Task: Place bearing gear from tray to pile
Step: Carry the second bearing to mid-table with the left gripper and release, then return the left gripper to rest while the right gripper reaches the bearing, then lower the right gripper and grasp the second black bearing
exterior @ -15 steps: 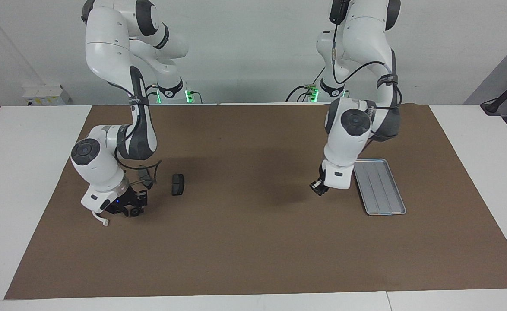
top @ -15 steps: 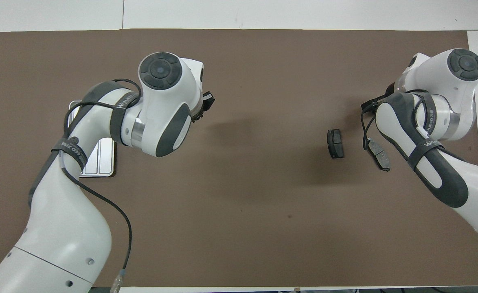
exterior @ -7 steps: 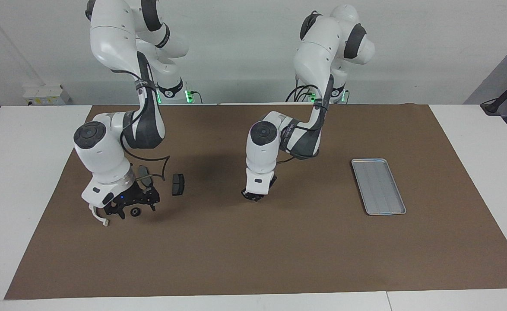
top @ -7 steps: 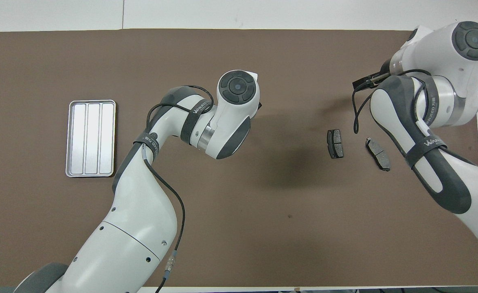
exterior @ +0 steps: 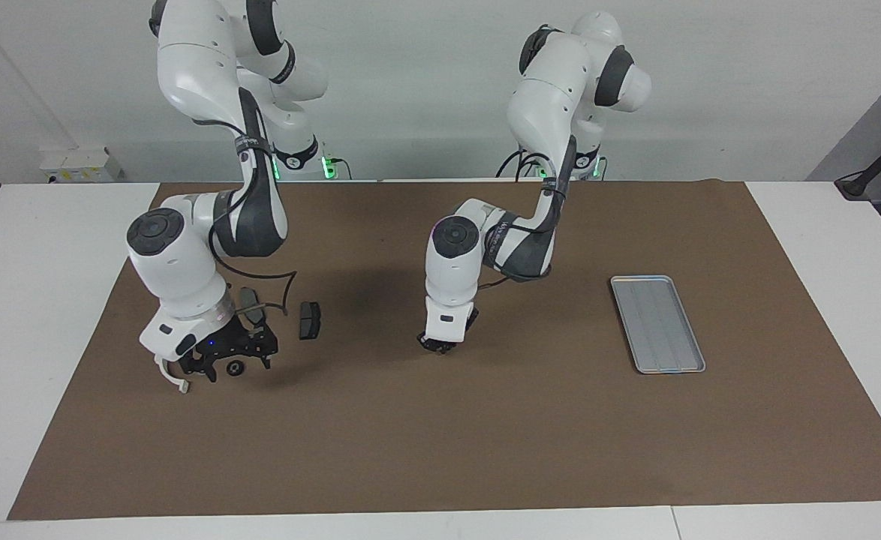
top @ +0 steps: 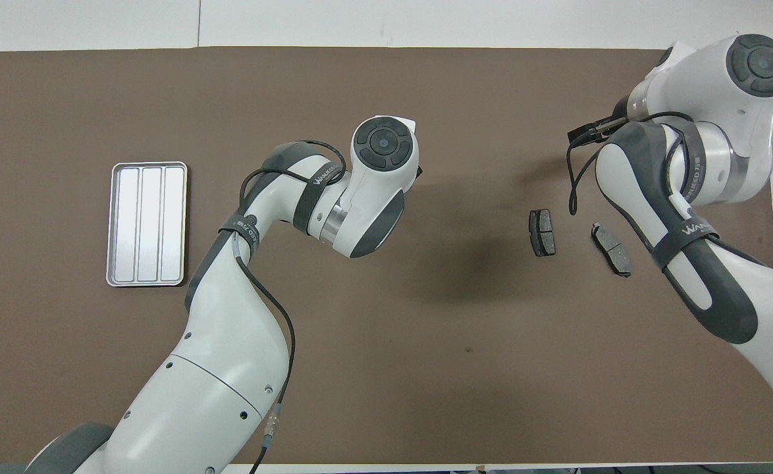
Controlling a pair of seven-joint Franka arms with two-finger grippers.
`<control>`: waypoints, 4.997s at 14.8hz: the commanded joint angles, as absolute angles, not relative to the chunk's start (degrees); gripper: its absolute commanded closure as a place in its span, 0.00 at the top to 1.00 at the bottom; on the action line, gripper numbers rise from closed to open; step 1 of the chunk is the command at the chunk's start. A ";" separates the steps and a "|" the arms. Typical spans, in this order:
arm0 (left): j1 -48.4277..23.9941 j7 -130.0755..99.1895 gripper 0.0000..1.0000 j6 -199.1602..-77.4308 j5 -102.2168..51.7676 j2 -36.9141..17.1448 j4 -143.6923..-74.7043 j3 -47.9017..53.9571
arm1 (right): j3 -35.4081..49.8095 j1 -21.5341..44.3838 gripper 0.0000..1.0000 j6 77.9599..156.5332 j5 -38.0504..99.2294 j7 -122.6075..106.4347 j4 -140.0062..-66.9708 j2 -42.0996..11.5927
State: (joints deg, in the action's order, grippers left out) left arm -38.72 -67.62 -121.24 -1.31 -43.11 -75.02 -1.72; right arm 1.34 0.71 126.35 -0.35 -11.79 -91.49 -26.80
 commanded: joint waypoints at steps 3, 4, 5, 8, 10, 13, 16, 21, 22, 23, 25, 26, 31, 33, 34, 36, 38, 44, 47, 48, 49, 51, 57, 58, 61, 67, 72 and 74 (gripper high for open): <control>-39.46 -68.73 1.00 -117.01 -0.89 -43.07 -74.54 -4.03 | 1.67 0.70 1.00 125.68 -0.97 -10.55 -90.44 -27.42; -39.29 -68.56 1.00 -115.33 -0.70 -41.85 -74.53 -4.65 | 1.67 0.70 1.00 125.68 -0.97 -10.55 -90.53 -27.42; -38.68 -68.38 1.00 -114.44 -0.53 -38.44 -74.97 -4.57 | 1.67 0.70 1.00 125.68 -0.97 -10.55 -90.79 -27.42; -34.55 -66.98 1.00 -108.65 -0.44 -28.33 -79.97 -4.66 | 1.76 1.57 1.00 125.60 -0.53 -7.23 -92.72 -27.16; -30.69 -61.12 1.00 -104.17 -0.44 -21.83 -83.30 -4.66 | 1.76 5.43 1.00 125.16 -0.53 0.57 -93.16 -26.72; -22.10 -45.85 1.00 -96.70 -0.53 -11.02 -89.54 -4.66 | 1.58 12.81 1.00 125.16 -0.79 13.50 -93.69 -26.46; -12.34 -30.72 1.00 -92.29 -0.53 -3.98 -93.06 -4.66 | 1.50 18.88 1.00 125.77 -1.05 21.60 -93.69 -27.07; -2.84 -16.62 1.00 -87.90 -0.53 1.66 -95.01 -3.96 | 1.58 27.58 1.00 128.39 -4.74 34.52 -92.20 -30.93; -1.68 -15.74 1.00 -87.54 -0.53 2.19 -94.75 -3.09 | 1.58 28.90 1.00 128.76 -4.66 35.67 -91.85 -31.98; -1.23 -14.69 1.00 -88.58 -0.44 2.11 -94.92 -2.90 | 1.58 30.31 1.00 128.67 -4.66 36.55 -91.06 -33.12; 0.17 -10.48 1.00 -92.01 -0.44 1.67 -94.92 -2.55 | 1.67 30.85 1.00 128.58 -4.75 36.83 -89.04 -34.71; 0.52 -8.98 1.00 -91.85 -0.35 0.89 -94.23 -1.94 | 1.67 31.46 1.00 128.76 -4.83 36.83 -88.95 -35.24; 2.28 -8.79 1.00 -90.69 -0.79 1.23 -95.44 -0.88 | 1.58 32.61 1.00 130.25 -4.92 36.91 -88.95 -36.65; 2.20 -9.14 1.00 -90.71 -0.79 1.49 -95.89 -1.05 | 1.58 32.26 1.00 130.17 -5.10 36.83 -88.86 -36.74; 2.02 -9.14 1.00 -90.88 -0.79 1.49 -95.89 -0.97 | 1.50 32.26 1.00 129.99 -5.18 36.83 -88.34 -36.91; 1.50 -9.14 1.00 -90.79 -0.79 1.49 -95.98 -0.97 | 1.49 31.91 1.00 129.20 -5.54 36.74 -86.14 -37.70; 1.41 -8.79 1.00 -90.97 -0.79 1.41 -96.06 -0.88 | 1.49 31.73 1.00 129.20 -5.54 36.56 -85.52 -38.05; 1.23 -8.61 1.00 -91.14 -1.14 1.32 -96.15 0.79 | 1.49 30.67 0.99 130.08 -5.54 35.95 -85.43 -38.49; 1.32 -7.57 1.00 -92.28 -2.63 1.05 -95.89 1.05 | 1.49 30.67 0.96 130.08 -5.54 35.68 -85.17 -38.50; 1.32 -6.86 1.00 -92.98 -2.64 1.14 -96.24 1.14 | 1.49 30.67 0.95 130.17 -5.54 35.68 -85.17 -38.58; 1.41 -6.77 1.00 -92.29 -2.64 0.97 -95.81 1.49 | 1.49 30.67 0.95 130.25 -5.54 35.60 -85.08 -38.58; 2.20 -6.68 1.00 -89.84 -2.64 1.14 -93.53 2.64 | 1.49 30.41 0.94 130.25 -5.45 35.68 -84.47 -38.85; 2.20 -6.24 1.00 -89.82 -1.76 0.36 -93.60 4.48 | 1.49 29.89 0.89 132.44 -5.36 35.60 -84.29 -39.11; 2.20 -6.24 1.00 -90.17 -1.41 -0.43 -93.52 4.57 | 1.49 29.45 0.89 133.32 -5.27 35.60 -84.46 -39.11; 2.11 -6.33 1.00 -88.95 -1.49 0.09 -93.17 4.57 | 1.49 29.44 0.89 133.59 -5.27 35.60 -84.55 -39.11; 1.49 -6.42 1.00 -89.73 -1.41 0.53 -93.43 4.48 | 1.49 30.23 0.88 133.86 -5.27 35.68 -85.25 -39.29; 2.11 -6.15 1.00 -91.40 -1.49 0.53 -93.60 4.57 | 1.49 30.23 0.81 133.77 -5.27 35.60 -85.52 -39.29; 2.02 -6.59 1.00 -91.32 -1.49 0.53 -93.69 4.57 | 1.58 30.41 0.45 133.68 -5.01 35.68 -85.69 -39.29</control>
